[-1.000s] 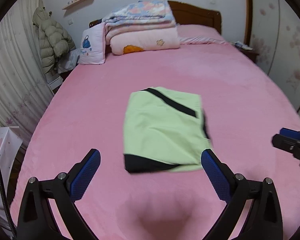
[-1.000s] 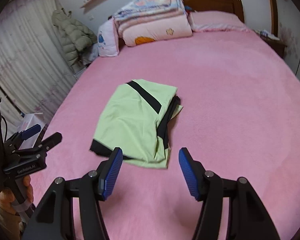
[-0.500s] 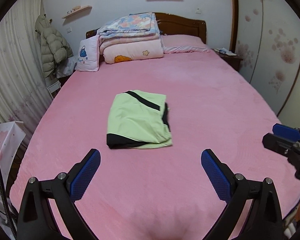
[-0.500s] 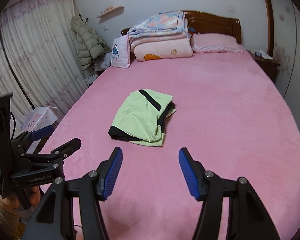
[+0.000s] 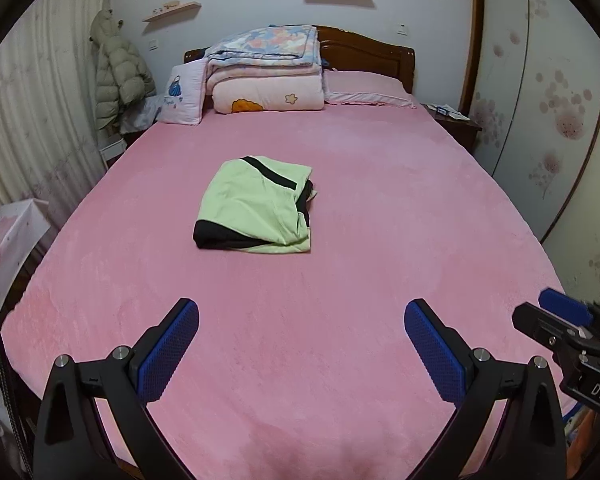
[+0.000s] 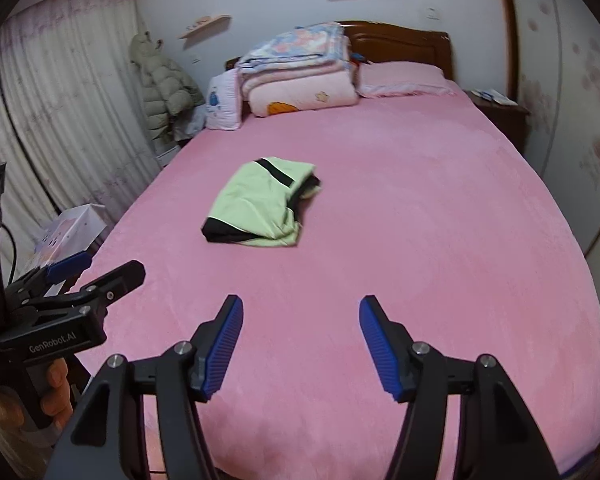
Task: Fold large clothes
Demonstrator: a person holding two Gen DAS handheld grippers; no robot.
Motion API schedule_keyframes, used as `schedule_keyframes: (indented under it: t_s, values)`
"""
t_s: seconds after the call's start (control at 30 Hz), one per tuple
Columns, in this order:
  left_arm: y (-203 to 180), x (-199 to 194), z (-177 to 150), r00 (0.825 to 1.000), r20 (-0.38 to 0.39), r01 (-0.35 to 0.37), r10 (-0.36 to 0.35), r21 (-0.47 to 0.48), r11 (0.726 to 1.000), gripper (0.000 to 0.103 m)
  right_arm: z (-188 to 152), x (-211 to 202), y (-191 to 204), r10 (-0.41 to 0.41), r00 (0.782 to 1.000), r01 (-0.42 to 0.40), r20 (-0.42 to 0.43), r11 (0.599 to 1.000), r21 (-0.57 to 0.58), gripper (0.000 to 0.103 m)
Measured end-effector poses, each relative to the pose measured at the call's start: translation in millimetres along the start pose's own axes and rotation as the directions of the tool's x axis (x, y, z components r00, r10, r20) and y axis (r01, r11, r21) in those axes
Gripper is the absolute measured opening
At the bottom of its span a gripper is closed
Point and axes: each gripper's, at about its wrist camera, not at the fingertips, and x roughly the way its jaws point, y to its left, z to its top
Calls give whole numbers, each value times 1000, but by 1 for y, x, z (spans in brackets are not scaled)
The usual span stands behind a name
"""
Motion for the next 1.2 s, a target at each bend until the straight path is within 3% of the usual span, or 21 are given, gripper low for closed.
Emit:
schedule_keyframes:
  t_s: [0.27,0.47,0.73,1.2]
  values:
    - [-23,-1,-33,999,-9,36,-36,-16,999,102,-52,-7,-19,-61,998,59,34,996,63,68]
    - [-35,-4,-48,1000,13,-13,13,17,1000,102,-76,-1,-18,-79,997,79,12,995,67,68]
    - [-41,1,-72,1000,-22,-21,22,22,1000,102,-84,-10,-21,-129,991,127,42,990,62,68]
    - [-40,9,-76,998,-51,-24,25,10,1000,102,-89,-6,-17,-169,985,169,32,985,18,68]
